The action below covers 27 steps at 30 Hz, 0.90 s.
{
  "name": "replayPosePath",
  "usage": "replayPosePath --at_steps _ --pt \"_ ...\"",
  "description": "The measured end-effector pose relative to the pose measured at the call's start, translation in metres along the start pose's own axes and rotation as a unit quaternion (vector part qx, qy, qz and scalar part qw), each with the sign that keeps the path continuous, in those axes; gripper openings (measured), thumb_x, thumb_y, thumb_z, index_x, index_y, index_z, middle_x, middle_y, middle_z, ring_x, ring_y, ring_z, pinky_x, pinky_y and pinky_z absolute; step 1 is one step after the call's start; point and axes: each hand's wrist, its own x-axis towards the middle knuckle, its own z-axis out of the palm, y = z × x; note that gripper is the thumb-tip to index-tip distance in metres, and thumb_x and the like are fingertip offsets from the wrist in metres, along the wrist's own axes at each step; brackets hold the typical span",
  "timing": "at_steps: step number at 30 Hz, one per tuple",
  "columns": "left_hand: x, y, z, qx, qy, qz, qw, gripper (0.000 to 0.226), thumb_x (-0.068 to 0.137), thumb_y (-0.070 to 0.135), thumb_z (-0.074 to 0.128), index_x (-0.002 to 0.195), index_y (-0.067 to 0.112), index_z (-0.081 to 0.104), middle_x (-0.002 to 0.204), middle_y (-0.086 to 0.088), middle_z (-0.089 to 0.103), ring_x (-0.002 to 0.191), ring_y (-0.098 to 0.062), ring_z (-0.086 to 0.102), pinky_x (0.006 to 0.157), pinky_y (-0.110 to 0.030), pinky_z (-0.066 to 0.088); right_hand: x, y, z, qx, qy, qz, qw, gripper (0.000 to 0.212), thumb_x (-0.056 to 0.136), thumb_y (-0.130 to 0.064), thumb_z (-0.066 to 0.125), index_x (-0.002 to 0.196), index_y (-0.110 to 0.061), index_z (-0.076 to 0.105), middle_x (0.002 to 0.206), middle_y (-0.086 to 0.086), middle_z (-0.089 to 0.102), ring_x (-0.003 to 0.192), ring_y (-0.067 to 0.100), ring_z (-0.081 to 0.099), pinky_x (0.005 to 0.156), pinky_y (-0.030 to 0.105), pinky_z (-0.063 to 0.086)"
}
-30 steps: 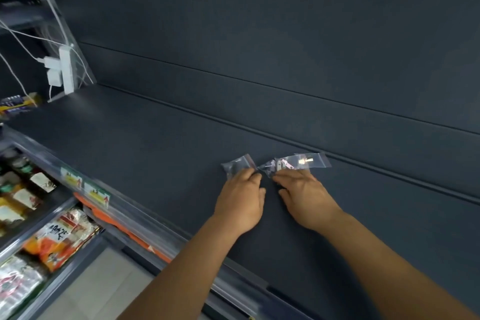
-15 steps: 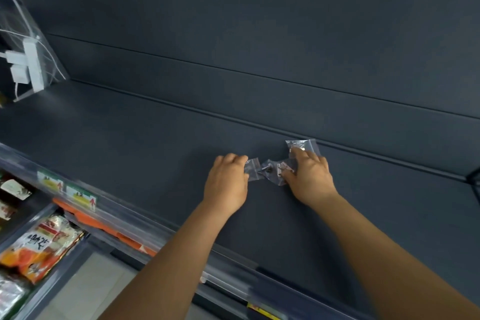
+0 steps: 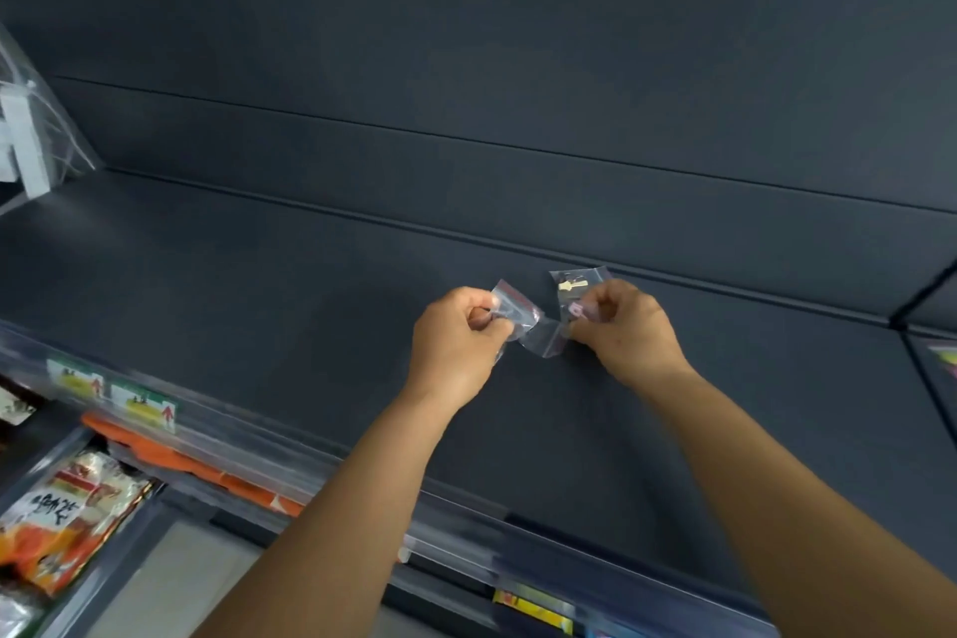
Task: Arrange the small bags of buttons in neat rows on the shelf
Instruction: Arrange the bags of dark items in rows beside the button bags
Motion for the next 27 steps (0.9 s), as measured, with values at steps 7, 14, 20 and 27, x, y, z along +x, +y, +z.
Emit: replayPosePath --at_steps 7,14,20,27 --pt "-0.015 0.038 0.053 -0.072 -0.104 0.02 0.992 0.008 0.081 0.019 0.062 0.082 0.012 0.064 0.069 0.003 0.06 0.057 -0.01 0.046 0.057 -0.026 0.04 -0.021 0.009 -0.048 0.085 0.035 0.024 0.995 0.03 0.072 -0.018 0.073 0.09 -0.029 0.052 0.086 -0.009 0.065 0.071 0.012 0.063 0.062 0.034 0.056" --pt "-0.045 0.083 0.128 -0.083 -0.2 0.036 0.976 0.012 0.083 0.018 0.06 0.075 0.015 0.052 0.065 0.002 0.052 0.057 -0.011 0.04 0.057 -0.026 0.035 -0.056 0.04 -0.125 0.118 0.056 0.03 0.991 0.015 0.079 -0.02 0.07 0.091 -0.025 0.063 0.071 -0.008 0.072 0.062 0.0 0.064 0.054 0.011 0.047" --pt "-0.103 0.125 0.204 -0.126 -0.247 0.02 0.96 0.014 0.082 0.012 0.066 0.089 0.014 0.054 0.087 -0.006 0.07 0.071 -0.015 0.06 0.064 -0.025 0.046 -0.106 0.084 -0.201 0.214 0.147 0.062 0.964 0.004 0.081 -0.011 0.069 0.084 -0.009 0.067 0.073 0.005 0.072 0.06 0.006 0.064 0.061 0.017 0.048" --pt "-0.206 0.178 0.298 -0.164 -0.303 0.032 0.938 0.022 0.081 0.009 0.068 0.096 0.013 0.053 0.095 -0.007 0.07 0.078 -0.02 0.067 0.071 -0.034 0.055 -0.184 0.151 -0.303 0.289 0.242 0.094 0.921 0.015 0.084 -0.009 0.066 0.072 -0.017 0.07 0.066 -0.001 0.071 0.06 0.01 0.063 0.055 0.019 0.05"
